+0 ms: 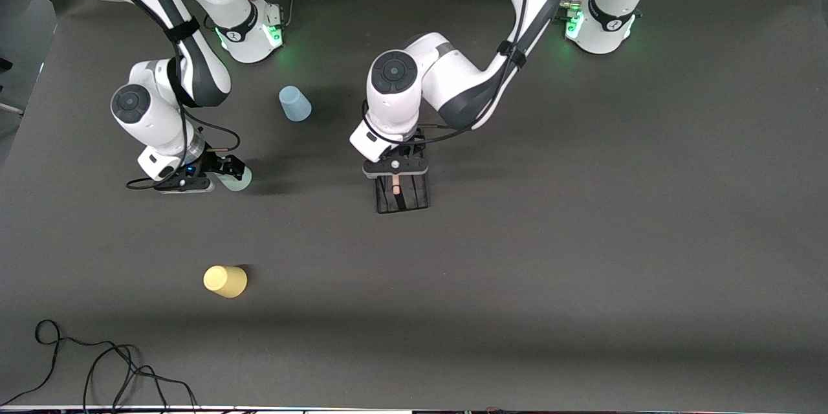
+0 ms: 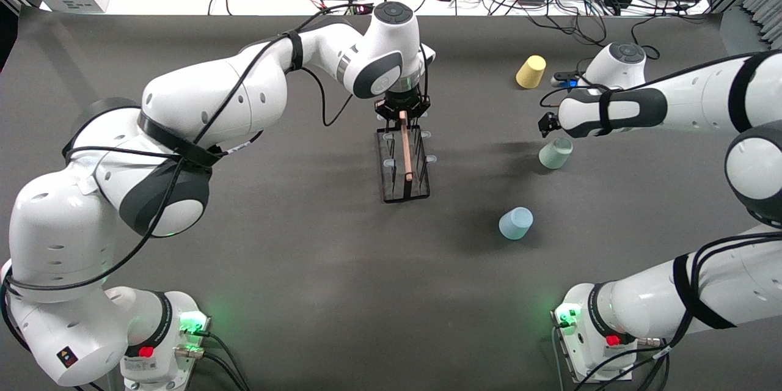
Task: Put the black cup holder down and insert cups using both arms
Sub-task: 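Set the rack mid-table with the left gripper while the right gripper reaches the green cup, then grasp the pale green cup with the right gripper while the left gripper withdraws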
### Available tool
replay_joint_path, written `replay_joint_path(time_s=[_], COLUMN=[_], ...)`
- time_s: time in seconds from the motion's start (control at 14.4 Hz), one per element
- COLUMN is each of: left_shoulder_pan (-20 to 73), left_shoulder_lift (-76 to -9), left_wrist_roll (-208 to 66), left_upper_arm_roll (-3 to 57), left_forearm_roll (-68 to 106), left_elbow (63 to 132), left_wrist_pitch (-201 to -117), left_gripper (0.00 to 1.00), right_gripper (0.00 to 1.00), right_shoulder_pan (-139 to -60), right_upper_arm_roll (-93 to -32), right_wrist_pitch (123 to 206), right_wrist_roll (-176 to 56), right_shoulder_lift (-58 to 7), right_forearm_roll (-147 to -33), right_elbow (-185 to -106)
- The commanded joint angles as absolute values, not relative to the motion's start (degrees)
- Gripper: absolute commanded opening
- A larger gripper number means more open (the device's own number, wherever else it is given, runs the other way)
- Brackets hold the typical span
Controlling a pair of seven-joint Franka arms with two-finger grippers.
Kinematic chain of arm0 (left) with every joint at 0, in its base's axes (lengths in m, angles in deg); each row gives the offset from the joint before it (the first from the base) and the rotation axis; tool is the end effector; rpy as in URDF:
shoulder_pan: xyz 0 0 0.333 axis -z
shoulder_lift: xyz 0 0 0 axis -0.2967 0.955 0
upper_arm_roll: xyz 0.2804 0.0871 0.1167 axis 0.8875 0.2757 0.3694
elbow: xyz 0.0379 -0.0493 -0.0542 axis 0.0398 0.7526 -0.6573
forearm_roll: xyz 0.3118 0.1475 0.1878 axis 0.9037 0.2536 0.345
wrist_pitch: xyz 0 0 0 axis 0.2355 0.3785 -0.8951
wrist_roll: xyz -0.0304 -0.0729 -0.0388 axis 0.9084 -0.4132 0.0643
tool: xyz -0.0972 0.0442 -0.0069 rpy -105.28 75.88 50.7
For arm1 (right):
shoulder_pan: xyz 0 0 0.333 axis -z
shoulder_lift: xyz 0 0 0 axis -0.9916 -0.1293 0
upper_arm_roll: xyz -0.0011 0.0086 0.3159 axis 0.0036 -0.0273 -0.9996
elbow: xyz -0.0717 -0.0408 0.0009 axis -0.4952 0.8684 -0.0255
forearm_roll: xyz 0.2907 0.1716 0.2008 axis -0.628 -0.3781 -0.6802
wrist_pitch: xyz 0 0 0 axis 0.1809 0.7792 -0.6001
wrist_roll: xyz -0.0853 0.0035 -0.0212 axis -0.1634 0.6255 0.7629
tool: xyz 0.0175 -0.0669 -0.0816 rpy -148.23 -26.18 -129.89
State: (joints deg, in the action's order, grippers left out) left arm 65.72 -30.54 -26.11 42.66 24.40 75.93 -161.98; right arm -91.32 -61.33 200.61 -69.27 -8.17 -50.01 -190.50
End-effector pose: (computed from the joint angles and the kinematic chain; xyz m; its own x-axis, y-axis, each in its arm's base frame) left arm 0.4671 -0.5678 0.3388 0.9986 0.0461 -0.0241 0.0483 -0.9937 0.1014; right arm 0.4679 0.0196 0.2381 0.9998 0.0102 0.0163 0.0096 -0.9993 0.0369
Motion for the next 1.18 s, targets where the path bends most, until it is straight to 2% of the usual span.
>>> replay_joint_path(time_s=[0.0, 0.28, 0.35, 0.42, 0.55, 0.62, 0.76, 0.9, 1.11], left_shoulder_pan=[66.2, 59.1, 57.0, 55.9, 51.9, 49.1, 43.8, 37.1, 27.9], left_shoulder_lift=[-31.1, -38.8, -41.3, -43.7, -47.1, -48.5, -51.6, -54.8, -59.3], left_wrist_roll=[-25.1, -26.6, -29.4, -32.5, -36.7, -39.8, -47.0, -59.3, -71.6], left_upper_arm_roll=[43.9, 43.8, 43.8, 44.2, 44.4, 44.4, 44.6, 44.6, 44.6], left_forearm_roll=[25.5, 25.7, 25.8, 25.8, 26.5, 26.5, 28.7, 29.4, 30.0], left_elbow=[72.6, 70.1, 70.1, 70.5, 70.8, 70.8, 71.6, 74.2, 79.7], left_wrist_pitch=[-159.7, -142.1, -137.6, -133.6, -126.4, -123.4, -118.8, -115.8, -115.7], left_gripper=[1.00, 1.00, 1.00, 1.00, 1.00, 1.00, 1.00, 1.00, 1.00], right_gripper=[1.00, 1.00, 0.86, 0.60, 0.19, 0.07, 0.03, 0.03, 0.03], right_shoulder_pan=[-91.9, -91.9, -91.9, -91.9, -91.8, -91.8, -91.8, -91.9, -91.9], right_upper_arm_roll=[-61.1, -61.0, -61.1, -61.0, -61.0, -60.9, -60.8, -60.8, -60.8], right_wrist_pitch=[199.9, 197.0, 195.9, 195.2, 194.7, 193.7, 187.8, 176.5, 155.8], right_wrist_roll=[-70.0, -69.7, -69.7, -69.6, -69.5, -69.5, -69.5, -69.5, -69.4], right_shoulder_lift=[-8.6, -8.7, -8.7, -8.4, -8.1, -7.7, -4.2, 0.9, 4.2], right_forearm_roll=[-49.8, -49.9, -49.9, -49.9, -49.8, -49.9, -49.8, -49.9, -49.9], right_elbow=[-190.7, -190.8, -190.7, -190.5, -190.4, -190.2, -188.2, -182.7, -167.0])
